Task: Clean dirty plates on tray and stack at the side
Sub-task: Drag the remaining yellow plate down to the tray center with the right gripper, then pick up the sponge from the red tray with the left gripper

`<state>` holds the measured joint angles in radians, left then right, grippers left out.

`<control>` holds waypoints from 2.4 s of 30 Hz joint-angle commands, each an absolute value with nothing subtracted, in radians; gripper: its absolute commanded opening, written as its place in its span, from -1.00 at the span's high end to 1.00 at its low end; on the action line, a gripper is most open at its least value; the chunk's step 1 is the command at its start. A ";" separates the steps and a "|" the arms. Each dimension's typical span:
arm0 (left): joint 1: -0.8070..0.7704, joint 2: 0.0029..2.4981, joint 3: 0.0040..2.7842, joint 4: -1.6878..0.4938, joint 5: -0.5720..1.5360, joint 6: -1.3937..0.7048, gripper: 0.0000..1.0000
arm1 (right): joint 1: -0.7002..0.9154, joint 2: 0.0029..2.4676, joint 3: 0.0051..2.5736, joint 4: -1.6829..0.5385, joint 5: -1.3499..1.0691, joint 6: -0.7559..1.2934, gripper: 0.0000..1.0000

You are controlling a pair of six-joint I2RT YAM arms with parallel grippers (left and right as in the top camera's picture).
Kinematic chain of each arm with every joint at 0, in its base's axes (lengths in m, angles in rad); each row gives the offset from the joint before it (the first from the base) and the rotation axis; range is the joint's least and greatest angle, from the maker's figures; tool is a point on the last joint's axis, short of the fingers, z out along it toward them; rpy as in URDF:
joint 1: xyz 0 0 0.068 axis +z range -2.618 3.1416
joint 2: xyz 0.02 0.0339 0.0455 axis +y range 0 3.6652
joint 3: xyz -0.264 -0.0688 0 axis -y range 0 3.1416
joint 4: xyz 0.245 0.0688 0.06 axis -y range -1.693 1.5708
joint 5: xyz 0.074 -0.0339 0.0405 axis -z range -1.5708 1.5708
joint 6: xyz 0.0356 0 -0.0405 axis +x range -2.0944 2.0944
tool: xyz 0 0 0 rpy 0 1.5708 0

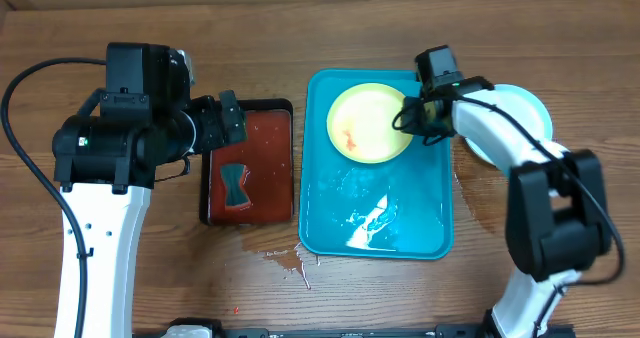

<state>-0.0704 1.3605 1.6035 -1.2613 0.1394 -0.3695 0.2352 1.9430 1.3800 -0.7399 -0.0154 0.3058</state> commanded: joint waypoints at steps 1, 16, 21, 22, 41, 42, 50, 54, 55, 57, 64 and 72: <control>-0.072 1.354 1.618 -1.260 0.147 -0.362 -0.99 | 0.236 1.757 1.390 -0.810 0.004 0.343 0.92; -0.072 1.354 1.618 -1.272 0.221 -0.366 -1.00 | 0.371 1.652 1.080 -0.841 -0.009 0.627 0.92; -0.073 1.367 1.612 -1.286 0.261 -0.364 -0.99 | 0.371 1.652 0.941 -0.691 -0.039 0.635 0.81; -0.073 1.370 1.604 -1.289 0.248 -0.361 -1.00 | 0.371 1.652 0.940 -0.685 -0.047 0.593 0.68; -0.107 1.715 1.129 -0.995 -0.007 -0.381 -0.16 | 0.369 1.436 1.021 -0.813 0.005 0.418 0.48; -0.107 1.750 1.129 -0.976 -0.007 -0.381 0.00 | 0.369 1.436 1.021 -0.822 0.010 0.417 0.47; -0.107 1.889 1.129 -0.896 -0.001 -0.382 0.91 | 0.360 1.441 1.020 -0.847 0.105 0.419 0.39; -0.107 1.876 1.158 -0.935 0.004 -0.381 0.91 | 0.302 1.464 1.020 -0.850 0.103 0.464 0.35; -0.107 1.869 1.174 -0.955 0.004 -0.380 0.92 | 0.283 1.472 1.020 -0.850 0.098 0.471 0.35; -0.107 1.845 1.209 -0.996 0.004 -0.372 0.92 | 0.241 1.497 1.020 -0.841 0.033 0.458 0.34; -0.108 1.723 1.332 -1.104 0.003 -0.336 0.91 | 0.225 1.565 1.009 -0.805 -0.222 0.256 0.26; -0.118 1.618 1.412 -1.206 0.008 -0.323 0.91 | 0.275 1.621 0.910 -0.645 -0.052 0.330 0.17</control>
